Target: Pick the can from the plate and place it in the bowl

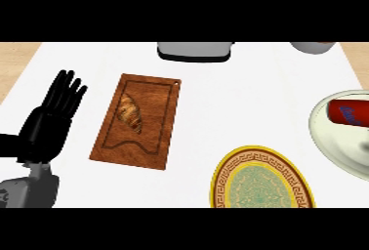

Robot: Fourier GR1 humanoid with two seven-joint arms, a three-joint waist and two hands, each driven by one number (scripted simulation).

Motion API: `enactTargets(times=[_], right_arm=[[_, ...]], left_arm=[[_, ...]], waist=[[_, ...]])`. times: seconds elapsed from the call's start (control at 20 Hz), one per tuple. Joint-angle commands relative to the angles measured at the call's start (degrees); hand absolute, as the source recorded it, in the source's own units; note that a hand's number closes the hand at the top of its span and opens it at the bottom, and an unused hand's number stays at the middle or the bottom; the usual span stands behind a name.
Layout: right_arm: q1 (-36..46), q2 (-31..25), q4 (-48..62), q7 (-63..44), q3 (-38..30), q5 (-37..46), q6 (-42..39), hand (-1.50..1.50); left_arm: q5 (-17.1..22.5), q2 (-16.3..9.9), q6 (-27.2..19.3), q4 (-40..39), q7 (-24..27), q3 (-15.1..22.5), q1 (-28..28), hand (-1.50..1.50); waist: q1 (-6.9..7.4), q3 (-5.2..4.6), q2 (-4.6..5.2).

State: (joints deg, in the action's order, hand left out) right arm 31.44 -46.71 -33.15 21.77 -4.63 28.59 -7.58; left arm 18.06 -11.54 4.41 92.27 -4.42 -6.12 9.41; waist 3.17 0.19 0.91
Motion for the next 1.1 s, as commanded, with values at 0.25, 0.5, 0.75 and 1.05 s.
enactTargets(times=[0.25, 0.5, 0.75, 1.05], right_arm=[[9.31, 2.4, 13.37, 12.83, -6.97, -6.16, -5.42, -1.5], [12.32, 0.47, 17.82, 11.77, -17.18, -16.66, -12.49, -1.5], [10.09, -6.84, 23.03, 12.7, -22.03, -20.18, -16.36, -1.5], [5.39, -14.28, 26.44, 14.55, -25.0, -22.21, -21.19, -1.5]], left_arm=[[-0.08, -0.42, 0.8, -1.41, 1.07, -0.71, 0.89, 0.0], [0.27, -1.09, 0.6, -1.88, 0.38, -1.71, 1.4, 0.0], [-1.71, 0.65, -1.12, -0.87, 1.11, -0.34, -0.47, 0.0], [1.09, -1.17, 1.91, -1.84, 1.74, -2.64, -0.78, 0.0]], waist=[[-0.23, 0.16, 0.36], [-1.24, 0.09, 0.04], [-1.23, 0.12, 0.03], [-1.08, 0.32, 0.45]])
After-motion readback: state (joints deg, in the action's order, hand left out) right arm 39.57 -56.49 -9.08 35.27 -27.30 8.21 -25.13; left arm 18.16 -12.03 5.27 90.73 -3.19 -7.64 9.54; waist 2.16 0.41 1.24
